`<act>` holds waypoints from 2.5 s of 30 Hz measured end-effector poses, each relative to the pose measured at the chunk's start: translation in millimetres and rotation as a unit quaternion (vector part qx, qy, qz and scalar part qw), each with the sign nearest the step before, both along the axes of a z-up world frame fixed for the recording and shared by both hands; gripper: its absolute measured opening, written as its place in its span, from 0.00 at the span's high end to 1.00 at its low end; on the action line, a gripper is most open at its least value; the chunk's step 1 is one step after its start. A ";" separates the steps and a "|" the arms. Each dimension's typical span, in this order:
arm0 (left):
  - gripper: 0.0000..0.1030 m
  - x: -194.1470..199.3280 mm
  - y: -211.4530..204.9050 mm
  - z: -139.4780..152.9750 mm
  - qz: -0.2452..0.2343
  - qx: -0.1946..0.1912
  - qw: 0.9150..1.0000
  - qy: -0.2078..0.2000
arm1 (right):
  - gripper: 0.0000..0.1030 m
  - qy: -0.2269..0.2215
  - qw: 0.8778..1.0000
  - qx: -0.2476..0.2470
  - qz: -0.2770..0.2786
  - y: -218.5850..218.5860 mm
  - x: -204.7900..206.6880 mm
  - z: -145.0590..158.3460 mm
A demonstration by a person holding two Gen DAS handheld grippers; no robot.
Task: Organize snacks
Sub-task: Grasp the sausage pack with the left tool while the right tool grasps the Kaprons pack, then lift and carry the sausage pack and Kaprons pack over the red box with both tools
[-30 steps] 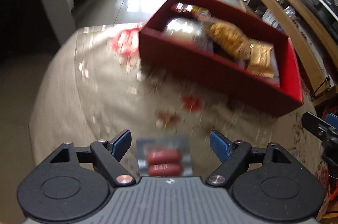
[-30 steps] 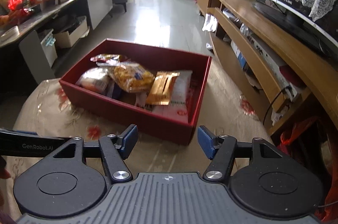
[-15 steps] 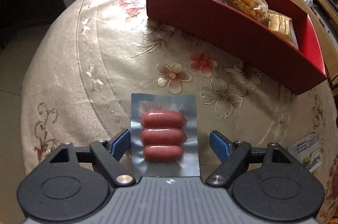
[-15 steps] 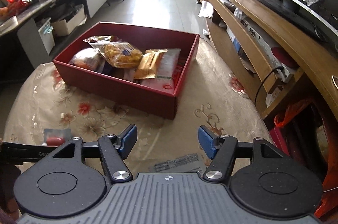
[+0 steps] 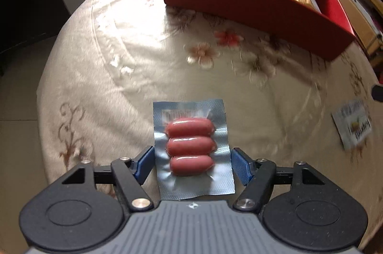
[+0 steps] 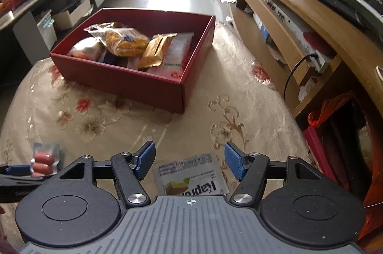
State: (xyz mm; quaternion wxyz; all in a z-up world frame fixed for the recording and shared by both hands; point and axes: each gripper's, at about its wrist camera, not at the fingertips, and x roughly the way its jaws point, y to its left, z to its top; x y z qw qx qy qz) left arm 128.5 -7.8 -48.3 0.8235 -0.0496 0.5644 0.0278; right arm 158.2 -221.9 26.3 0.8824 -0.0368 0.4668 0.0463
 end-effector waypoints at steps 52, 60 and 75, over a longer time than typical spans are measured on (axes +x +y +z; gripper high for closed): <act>0.14 -0.4 -7.1 -14.1 -0.001 0.011 1.000 -0.021 | 0.37 0.079 0.996 0.006 -0.030 35.0 -26.6 -48.2; 0.37 -9.0 6.1 -6.9 0.009 0.000 1.000 -0.015 | 0.37 0.074 0.997 0.010 -0.006 42.1 -33.5 -43.1; 0.36 -27.2 1.6 -9.6 -0.009 0.026 0.999 -0.018 | 0.37 0.071 0.997 0.004 0.036 61.7 -38.9 -43.0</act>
